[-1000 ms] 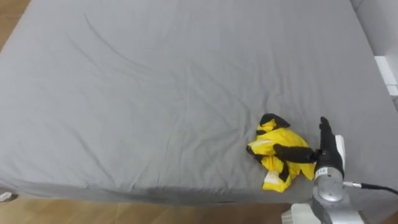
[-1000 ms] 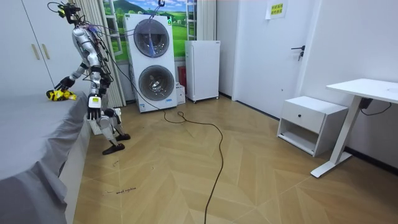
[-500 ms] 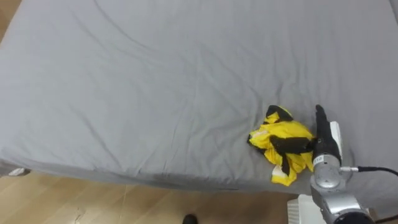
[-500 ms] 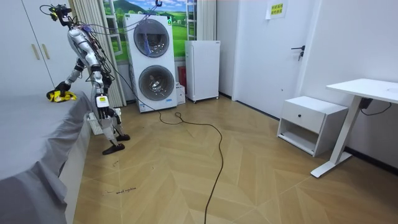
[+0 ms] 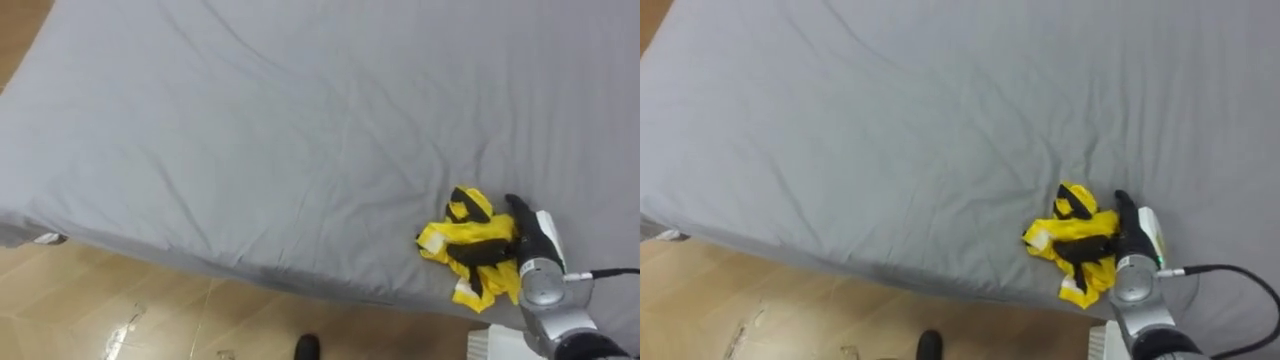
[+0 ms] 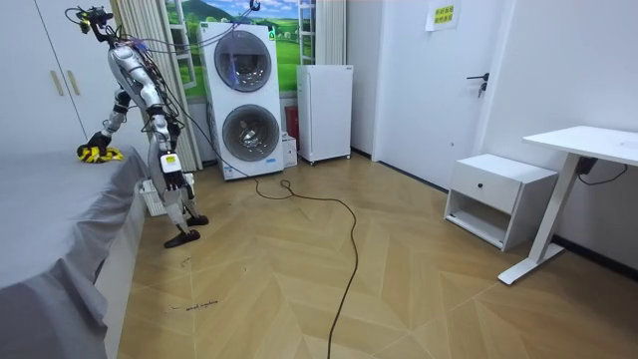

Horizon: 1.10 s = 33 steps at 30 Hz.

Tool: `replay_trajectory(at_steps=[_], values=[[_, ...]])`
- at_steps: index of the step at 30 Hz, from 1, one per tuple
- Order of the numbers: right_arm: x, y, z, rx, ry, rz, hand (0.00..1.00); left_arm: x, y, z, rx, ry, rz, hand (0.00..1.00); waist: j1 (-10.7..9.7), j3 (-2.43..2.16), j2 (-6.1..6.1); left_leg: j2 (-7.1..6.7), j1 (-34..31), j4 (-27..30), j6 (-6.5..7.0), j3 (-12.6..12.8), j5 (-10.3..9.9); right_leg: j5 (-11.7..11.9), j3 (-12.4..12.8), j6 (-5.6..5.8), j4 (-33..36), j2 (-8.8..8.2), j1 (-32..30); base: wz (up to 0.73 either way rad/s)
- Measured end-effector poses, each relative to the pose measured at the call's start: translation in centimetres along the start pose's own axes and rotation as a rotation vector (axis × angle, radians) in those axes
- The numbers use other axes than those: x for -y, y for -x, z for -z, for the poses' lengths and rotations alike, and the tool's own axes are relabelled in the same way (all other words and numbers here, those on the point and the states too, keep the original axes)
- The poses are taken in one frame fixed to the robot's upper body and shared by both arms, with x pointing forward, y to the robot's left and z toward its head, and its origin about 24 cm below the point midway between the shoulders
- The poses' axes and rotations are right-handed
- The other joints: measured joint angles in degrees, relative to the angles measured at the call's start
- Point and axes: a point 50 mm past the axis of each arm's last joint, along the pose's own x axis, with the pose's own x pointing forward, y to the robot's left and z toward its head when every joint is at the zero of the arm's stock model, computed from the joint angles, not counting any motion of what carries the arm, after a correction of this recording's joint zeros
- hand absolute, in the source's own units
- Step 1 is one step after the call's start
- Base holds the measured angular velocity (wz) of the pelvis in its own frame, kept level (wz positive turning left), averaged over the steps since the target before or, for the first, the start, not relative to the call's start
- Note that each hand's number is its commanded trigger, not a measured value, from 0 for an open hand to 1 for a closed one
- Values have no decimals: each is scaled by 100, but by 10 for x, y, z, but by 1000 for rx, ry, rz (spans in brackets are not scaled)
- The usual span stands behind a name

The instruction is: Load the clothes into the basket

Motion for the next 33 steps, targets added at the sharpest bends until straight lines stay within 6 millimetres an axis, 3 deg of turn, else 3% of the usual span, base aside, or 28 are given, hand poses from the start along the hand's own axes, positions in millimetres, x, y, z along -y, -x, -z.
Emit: replay_trajectory(at_steps=[12, 20, 22, 25, 29, 33], values=[[23, -2, 14, -69, 32, 63, 100, -1, 0, -6, 17, -22, -5, 0, 73, -30, 25, -34, 115, -38, -50, -64, 53, 6, -31, -11, -98, 53, 185, 6], [17, 5, 31, -120, 15, 37, 100, -2, 0, -9, 43, -9, -25, 0, -1, -53, -122, -26, 733, -320, -47, 383, 53, -9, 197, 16, -130, -23, 639, -1], [14, 9, 37, -121, -14, 23, 100, -4, 0, -9, 43, -8, -45, 0, -50, -106, -229, -38, 1022, -442, -46, 461, 53, -20, 447, 34, -267, -25, 878, -6], [11, 10, 30, -83, -52, -9, 100, -8, 1, -10, 51, 23, -61, 0, -163, -137, -385, -47, 1293, -539, -46, 577, 53, -20, 650, 38, -317, -27, 1066, -25], [9, 16, 29, -36, -44, -26, 100, -9, 1, -8, 48, 34, -70, 0, -345, -137, -464, -68, 1825, -768, -45, 733, 52, -10, 758, 56, -418, -48, 1482, -16], [33, 22, 9, 79, -120, 68, 100, -19, 4, -3, 58, 102, -106, 0, -677, -142, -513, -53, 2088, -825, -31, 900, 41, 0, 983, 80, -405, -45, 1614, -36]])
